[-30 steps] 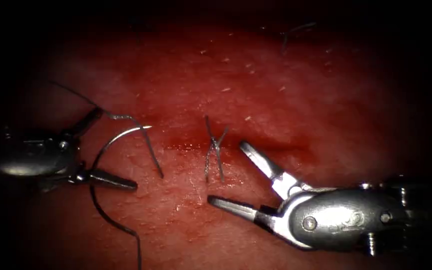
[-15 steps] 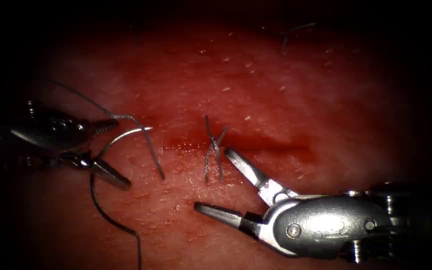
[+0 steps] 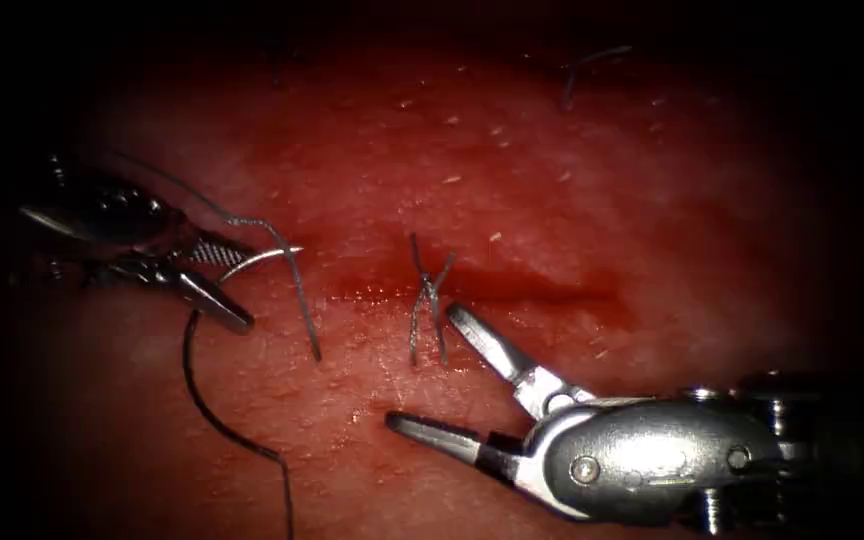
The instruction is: Wound Closure
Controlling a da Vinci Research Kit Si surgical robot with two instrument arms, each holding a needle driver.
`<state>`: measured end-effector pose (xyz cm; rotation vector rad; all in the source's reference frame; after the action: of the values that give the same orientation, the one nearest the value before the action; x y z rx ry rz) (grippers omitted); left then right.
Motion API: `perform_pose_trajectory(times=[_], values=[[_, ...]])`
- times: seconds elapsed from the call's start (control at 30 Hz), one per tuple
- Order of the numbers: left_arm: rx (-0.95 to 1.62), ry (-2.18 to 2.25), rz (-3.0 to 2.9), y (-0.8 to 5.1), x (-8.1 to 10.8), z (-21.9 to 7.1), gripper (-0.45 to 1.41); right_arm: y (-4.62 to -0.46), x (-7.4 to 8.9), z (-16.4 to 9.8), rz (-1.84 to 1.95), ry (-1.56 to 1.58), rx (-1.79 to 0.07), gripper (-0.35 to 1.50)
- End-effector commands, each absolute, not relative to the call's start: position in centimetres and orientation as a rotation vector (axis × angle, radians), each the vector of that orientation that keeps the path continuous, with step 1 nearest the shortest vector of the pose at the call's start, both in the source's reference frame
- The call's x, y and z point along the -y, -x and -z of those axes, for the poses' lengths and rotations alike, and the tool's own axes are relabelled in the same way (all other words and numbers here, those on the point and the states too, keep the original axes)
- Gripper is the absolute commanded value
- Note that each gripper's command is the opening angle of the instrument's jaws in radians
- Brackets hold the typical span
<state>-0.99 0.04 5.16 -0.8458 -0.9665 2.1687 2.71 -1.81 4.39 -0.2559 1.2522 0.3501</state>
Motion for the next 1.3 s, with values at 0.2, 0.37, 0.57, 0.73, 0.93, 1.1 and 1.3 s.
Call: perform_pose_trajectory(times=[0.2,0.37,0.57,0.73,0.93,1.1,1.3], values=[[1.024,0.844,-2.173,1.06,-0.1,-5.2,-0.45,-2.8,1.9,-4.4,-0.346,0.251,-1.246,0.88],[1.024,0.855,-2.19,0.97,-0.2,-5.2,-0.45,-2.8,1.9,-4.4,-0.346,0.251,-1.246,0.88],[0.928,0.865,-2.187,0.87,-0.4,-5.0,-0.45,-2.79,1.9,-4.4,-0.346,0.249,-1.247,0.86],[0.845,1.02,-2.157,0.97,-0.3,-4.7,-0.45,-2.75,1.9,-4.4,-0.347,0.246,-1.247,0.84],[0.684,1.176,-2.106,1.36,-0.2,-4.2,-0.45,-2.73,1.9,-4.4,-0.352,0.241,-1.249,0.84],[0.554,1.392,-2.008,1.89,-0.3,-3.8,-0.45,-2.71,1.9,-4.4,-0.356,0.233,-1.248,0.84],[0.314,1.64,-1.912,2.3,-0.7,-3.6,-0.45,-2.62,1.9,-4.4,-0.403,0.21,-1.248,0.81]])
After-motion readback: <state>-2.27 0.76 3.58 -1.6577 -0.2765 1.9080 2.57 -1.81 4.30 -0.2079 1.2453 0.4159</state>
